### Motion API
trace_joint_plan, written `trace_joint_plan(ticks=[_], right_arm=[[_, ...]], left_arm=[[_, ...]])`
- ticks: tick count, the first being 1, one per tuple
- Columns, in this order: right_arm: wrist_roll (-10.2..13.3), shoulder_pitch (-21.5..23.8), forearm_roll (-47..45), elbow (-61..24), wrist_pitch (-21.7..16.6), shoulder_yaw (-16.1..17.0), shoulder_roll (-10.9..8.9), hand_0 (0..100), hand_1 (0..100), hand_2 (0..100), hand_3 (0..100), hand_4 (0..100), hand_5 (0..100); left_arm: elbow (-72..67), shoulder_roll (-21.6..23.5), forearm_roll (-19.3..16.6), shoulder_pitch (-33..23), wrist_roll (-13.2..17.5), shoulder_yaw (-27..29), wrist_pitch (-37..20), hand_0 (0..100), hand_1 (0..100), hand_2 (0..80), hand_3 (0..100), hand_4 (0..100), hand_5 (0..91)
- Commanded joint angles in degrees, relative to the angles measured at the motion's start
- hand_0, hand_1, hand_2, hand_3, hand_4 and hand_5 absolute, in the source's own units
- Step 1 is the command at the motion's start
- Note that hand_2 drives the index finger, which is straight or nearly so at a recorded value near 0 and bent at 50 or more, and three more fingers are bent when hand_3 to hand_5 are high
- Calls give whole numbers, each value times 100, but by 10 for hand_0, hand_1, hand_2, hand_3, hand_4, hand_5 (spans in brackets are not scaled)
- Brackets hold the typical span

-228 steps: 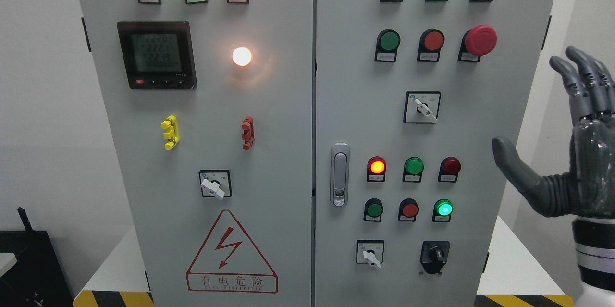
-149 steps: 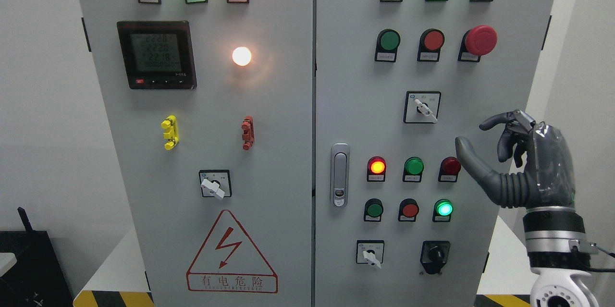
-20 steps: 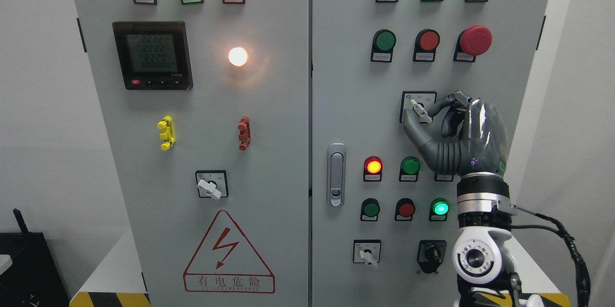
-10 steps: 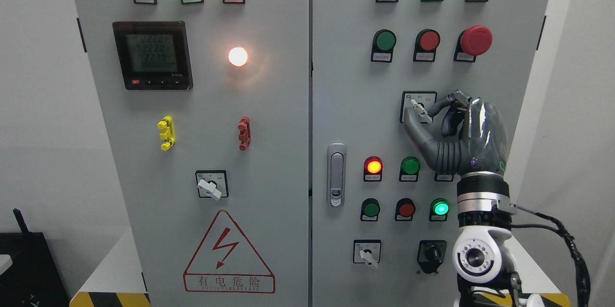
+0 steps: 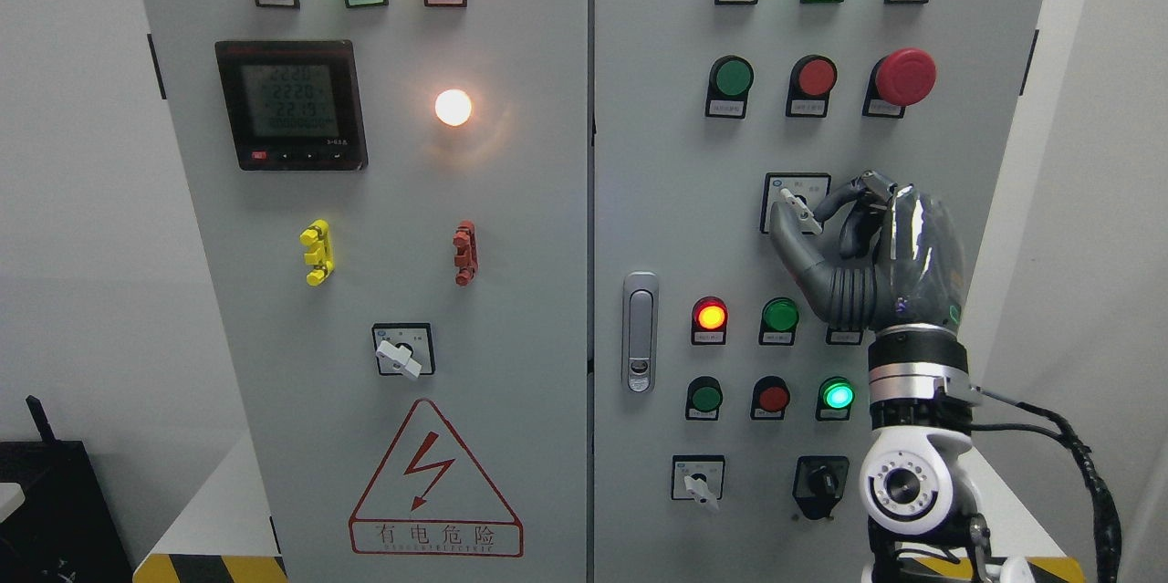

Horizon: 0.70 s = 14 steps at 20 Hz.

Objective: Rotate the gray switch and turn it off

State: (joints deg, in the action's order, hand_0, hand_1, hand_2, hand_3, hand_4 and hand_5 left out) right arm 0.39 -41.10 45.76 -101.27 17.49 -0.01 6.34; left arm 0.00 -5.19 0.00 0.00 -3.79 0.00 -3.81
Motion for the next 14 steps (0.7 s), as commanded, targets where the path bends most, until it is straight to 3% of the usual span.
trace_joint_plan(ticks=[1,14], right_arm=[[-21,-12,3,2,9,176,-2,254,522,648,990,981,1000],[-21,-29,-6,2,9,176,7,358,503,666,1000,988,1000]], left_arm=[[149,0,114,53,1,44,3,120,389,0,0,0,0],[149,0,114,53,1,44,3,120,389,0,0,0,0]])
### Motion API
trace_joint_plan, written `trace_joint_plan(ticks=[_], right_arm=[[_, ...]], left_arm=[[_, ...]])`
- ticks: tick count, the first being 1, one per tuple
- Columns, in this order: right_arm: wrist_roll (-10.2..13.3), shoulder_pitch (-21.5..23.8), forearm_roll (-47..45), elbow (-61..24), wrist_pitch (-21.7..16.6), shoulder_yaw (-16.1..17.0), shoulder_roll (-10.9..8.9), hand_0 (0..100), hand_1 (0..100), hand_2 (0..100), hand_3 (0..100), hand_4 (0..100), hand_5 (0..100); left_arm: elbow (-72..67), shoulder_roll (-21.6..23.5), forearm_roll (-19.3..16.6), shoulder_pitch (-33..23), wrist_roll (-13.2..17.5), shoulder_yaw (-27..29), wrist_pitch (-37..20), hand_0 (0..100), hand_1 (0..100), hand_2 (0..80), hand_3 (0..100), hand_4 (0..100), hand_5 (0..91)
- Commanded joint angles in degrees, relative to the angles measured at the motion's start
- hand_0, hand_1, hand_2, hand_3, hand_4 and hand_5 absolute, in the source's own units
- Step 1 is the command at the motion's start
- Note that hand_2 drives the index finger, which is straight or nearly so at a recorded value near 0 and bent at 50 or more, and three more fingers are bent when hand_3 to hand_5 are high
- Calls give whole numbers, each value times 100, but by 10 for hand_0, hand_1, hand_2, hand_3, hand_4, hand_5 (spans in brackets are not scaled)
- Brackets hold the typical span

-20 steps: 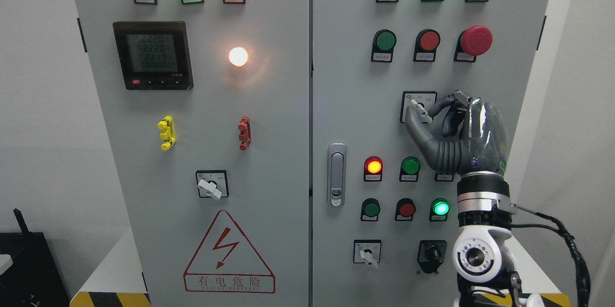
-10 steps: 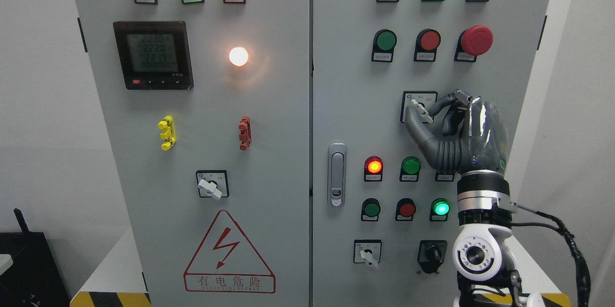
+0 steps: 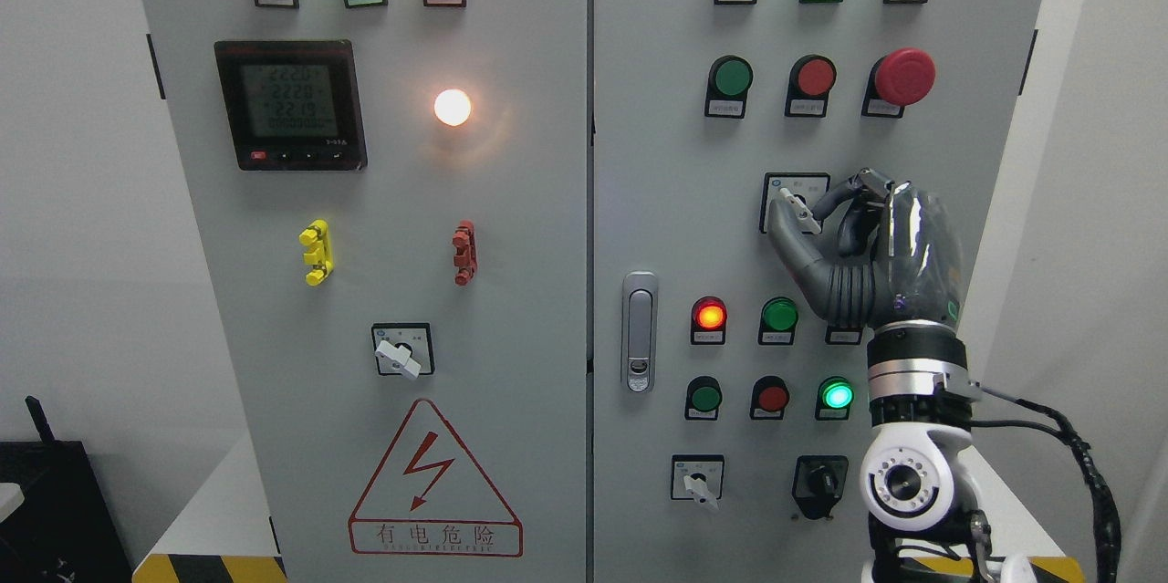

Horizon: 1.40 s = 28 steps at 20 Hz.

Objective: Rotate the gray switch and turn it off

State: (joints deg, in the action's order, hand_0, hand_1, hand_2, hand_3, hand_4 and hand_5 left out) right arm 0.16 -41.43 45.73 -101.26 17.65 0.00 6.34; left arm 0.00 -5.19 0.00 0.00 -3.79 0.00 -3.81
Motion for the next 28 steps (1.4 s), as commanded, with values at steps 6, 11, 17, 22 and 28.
trace_joint_plan(ticks=[6,11,17,22,28], right_arm=[[1,-5,-2,9,-7,176,7,382,497,672,1000,989,1000],[1,-5,-2,36,-7,167,7,394,498,676,1000,990,1000],[-7,-5,-11,45,-7,167,7,434,495,681,1000,990,1000],[-7,-5,-11,45,-7,167,7,463,484,686,1000,991,1000],[-7,-14,-20,45,-7,176,7,475,479,689,1000,992,1000]], left_arm=[[149,0,114,53,1,44,3,120,389,0,0,0,0],[149,0,114,53,1,44,-6,120,389,0,0,0,0],[149,0,114,53,1,44,3,120,389,0,0,0,0],[149,0,114,53,1,44,3,120,389,0,0,0,0],[149,0,114,53,1,44,3,120,389,0,0,0,0]])
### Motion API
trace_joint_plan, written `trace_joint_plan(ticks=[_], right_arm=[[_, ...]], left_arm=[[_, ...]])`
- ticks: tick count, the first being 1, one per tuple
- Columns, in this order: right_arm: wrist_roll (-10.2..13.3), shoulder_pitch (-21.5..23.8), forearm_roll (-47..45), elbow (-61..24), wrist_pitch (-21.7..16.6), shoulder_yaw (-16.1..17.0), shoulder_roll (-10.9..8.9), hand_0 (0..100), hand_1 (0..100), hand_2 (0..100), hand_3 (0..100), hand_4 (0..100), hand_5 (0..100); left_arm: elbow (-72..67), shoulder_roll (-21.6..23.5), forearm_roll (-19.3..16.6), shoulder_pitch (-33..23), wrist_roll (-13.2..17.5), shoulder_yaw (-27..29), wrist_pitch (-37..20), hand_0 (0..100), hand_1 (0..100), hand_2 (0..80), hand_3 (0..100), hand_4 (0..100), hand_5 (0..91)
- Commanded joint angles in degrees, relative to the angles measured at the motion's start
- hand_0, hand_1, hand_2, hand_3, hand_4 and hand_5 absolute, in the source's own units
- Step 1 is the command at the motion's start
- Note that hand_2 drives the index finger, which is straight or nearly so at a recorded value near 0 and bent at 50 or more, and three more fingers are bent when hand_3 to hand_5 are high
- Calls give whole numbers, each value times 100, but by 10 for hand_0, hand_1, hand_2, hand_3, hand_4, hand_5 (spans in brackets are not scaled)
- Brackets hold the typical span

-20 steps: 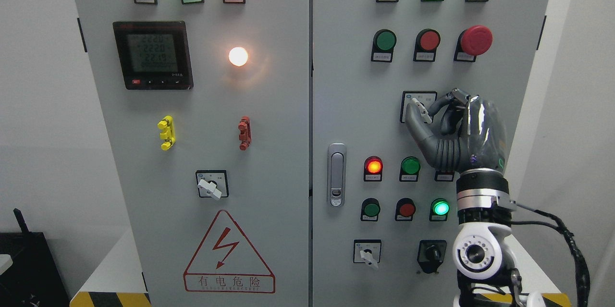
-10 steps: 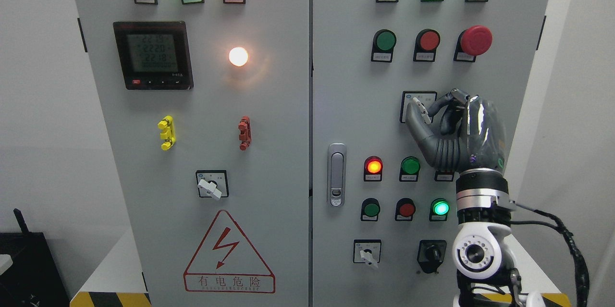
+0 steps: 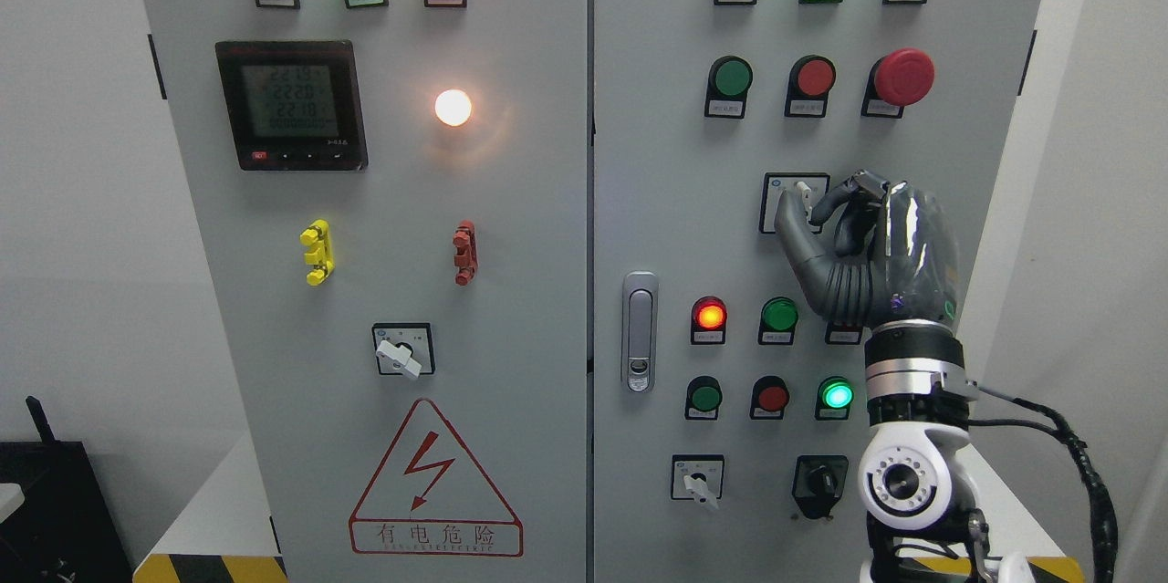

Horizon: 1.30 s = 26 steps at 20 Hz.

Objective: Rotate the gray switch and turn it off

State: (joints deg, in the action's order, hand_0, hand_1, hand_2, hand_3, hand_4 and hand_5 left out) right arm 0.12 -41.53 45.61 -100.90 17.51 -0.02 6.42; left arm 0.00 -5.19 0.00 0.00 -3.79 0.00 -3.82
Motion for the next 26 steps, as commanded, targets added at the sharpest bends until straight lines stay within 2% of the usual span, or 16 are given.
trace_joint_plan(ticks=[1,8,14,26], right_arm=[[-3,-4,0,9,7,169,0,479,479,689,1000,992,1000],[-3,-4,-8,9,7,177,0,498,454,695,1000,993,1000],[-12,5,-8,0,-2,177,0,325,475,702,1000,994,1000],[14,22,1,-44,-45,186,-53,276,481,703,1000,994,1000]], left_arm=[[150,1,114,53,1,44,4,120,389,0,0,0,0],[150,-8,106,53,1,44,4,120,389,0,0,0,0],[150,1,114,53,1,53,4,120,389,0,0,0,0],[150,1,106,53,1,44,4,120,389,0,0,0,0]])
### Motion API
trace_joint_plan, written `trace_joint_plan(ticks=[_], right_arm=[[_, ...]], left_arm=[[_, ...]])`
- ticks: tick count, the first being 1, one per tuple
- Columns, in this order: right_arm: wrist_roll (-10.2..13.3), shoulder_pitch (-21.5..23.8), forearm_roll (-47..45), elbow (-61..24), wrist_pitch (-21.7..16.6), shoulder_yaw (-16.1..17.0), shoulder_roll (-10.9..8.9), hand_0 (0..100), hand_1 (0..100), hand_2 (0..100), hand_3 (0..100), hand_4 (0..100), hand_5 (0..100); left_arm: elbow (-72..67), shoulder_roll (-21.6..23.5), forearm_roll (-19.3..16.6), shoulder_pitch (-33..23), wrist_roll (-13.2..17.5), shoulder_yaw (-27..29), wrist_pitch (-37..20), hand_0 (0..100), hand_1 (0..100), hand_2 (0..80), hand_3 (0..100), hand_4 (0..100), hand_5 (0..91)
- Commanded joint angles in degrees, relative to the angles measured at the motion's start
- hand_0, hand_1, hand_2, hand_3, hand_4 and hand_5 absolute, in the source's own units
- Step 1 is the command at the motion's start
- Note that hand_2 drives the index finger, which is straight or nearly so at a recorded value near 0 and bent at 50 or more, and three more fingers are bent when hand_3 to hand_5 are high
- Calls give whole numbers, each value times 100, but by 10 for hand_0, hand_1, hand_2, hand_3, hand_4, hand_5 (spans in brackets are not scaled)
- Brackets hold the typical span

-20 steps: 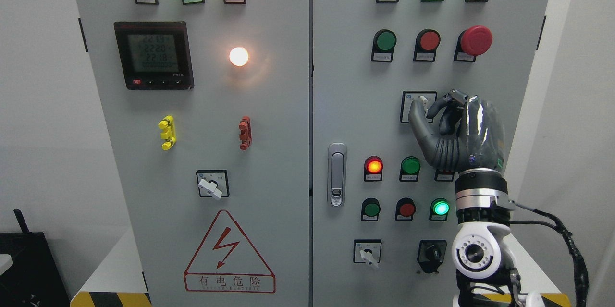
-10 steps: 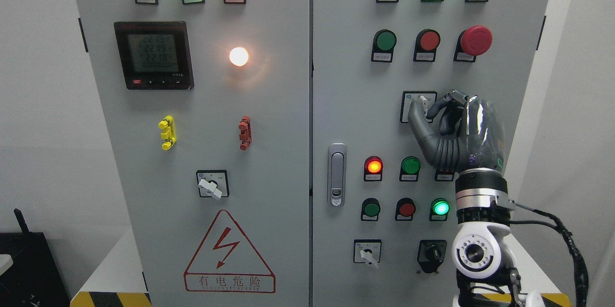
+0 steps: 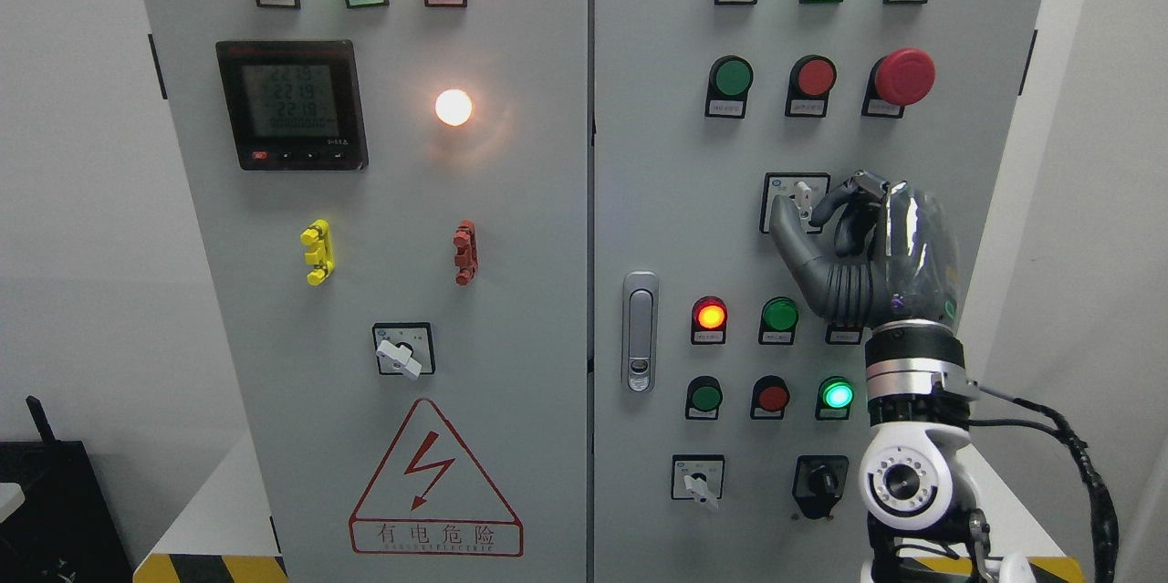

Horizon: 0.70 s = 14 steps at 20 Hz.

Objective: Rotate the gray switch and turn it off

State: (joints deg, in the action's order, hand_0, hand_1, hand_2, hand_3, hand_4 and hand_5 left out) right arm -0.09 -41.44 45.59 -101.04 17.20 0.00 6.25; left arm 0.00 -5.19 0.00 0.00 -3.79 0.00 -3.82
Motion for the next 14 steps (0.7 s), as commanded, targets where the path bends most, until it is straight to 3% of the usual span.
trace_joint_plan(ticks=[1,7,14], right_arm=[[35,13,2,-30,-24,193,-36,275,480,703,1000,994,1000],[70,39,-6,-39,-59,264,-212,274,469,701,1000,994,1000],[61,39,-33,-56,-59,264,-168,273,461,699,1000,994,1000]], left_arm=[[149,1,114,53,1,44,4,120,389,0,0,0,0],[149,1,114,53,1,44,4,120,389,0,0,0,0],[149,1,114,53,1,44,4,120,389,0,0,0,0]])
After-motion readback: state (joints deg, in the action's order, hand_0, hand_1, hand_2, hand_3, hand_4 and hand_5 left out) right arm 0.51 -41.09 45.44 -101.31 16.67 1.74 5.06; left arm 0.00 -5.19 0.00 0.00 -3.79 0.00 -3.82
